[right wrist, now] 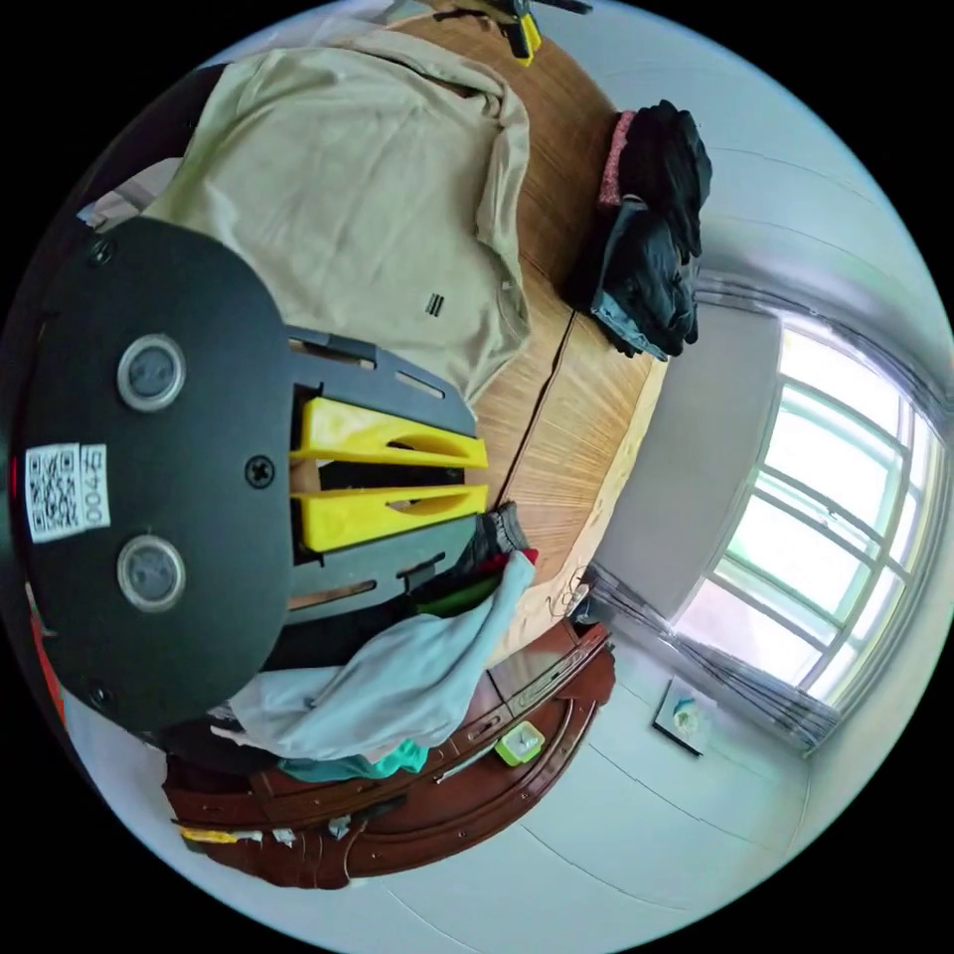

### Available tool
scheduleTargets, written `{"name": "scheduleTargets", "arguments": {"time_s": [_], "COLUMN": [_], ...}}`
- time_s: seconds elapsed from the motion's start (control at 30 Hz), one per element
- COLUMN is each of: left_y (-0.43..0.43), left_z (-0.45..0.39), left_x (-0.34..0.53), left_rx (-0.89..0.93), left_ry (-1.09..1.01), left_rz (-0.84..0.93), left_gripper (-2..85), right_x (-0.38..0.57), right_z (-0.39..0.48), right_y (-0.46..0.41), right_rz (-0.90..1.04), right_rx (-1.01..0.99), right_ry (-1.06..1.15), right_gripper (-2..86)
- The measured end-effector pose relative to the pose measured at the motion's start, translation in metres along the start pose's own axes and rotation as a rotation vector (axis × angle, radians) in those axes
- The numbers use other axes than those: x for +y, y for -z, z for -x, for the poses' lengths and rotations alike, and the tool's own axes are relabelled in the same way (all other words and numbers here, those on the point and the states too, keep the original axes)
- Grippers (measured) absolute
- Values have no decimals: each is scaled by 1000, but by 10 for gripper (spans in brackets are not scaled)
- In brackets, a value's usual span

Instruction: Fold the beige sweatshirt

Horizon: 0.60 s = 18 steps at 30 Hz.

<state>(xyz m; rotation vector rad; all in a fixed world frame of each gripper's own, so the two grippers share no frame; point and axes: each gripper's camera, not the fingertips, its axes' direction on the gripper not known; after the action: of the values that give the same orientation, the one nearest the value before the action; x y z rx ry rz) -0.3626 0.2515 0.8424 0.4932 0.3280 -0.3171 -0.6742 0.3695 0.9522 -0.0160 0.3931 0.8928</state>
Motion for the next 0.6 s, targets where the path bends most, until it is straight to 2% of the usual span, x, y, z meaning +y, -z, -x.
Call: {"name": "scheduleTargets", "arguments": {"time_s": [0.1, 0.27, 0.3, 0.43, 0.5, 0.6], "left_y": [1, 38, 40, 13, -12, -44], "left_z": [3, -17, -22, -61, -68, -78], "left_x": [24, 120, 133, 209, 229, 245], "left_rx": [150, 489, 508, 505, 544, 571], "left_ry": [86, -61, -72, -148, -116, -89], "left_rz": [-99, -242, -239, -95, -17, 53], "left_gripper": [134, 99, 98, 99, 100, 92], "right_x": [30, 101, 121, 177, 200, 209], "right_z": [-15, -20, -11, 18, 28, 31], "right_y": [7, 31, 36, 34, 15, -10], "right_rz": [-23, 68, 102, 199, 275, 354], "right_rx": [-91, -418, -454, -410, -364, -404], "right_ry": [-5, 23, 52, 143, 182, 191], "right_gripper": [50, 34, 29, 22, 30, 37]}}
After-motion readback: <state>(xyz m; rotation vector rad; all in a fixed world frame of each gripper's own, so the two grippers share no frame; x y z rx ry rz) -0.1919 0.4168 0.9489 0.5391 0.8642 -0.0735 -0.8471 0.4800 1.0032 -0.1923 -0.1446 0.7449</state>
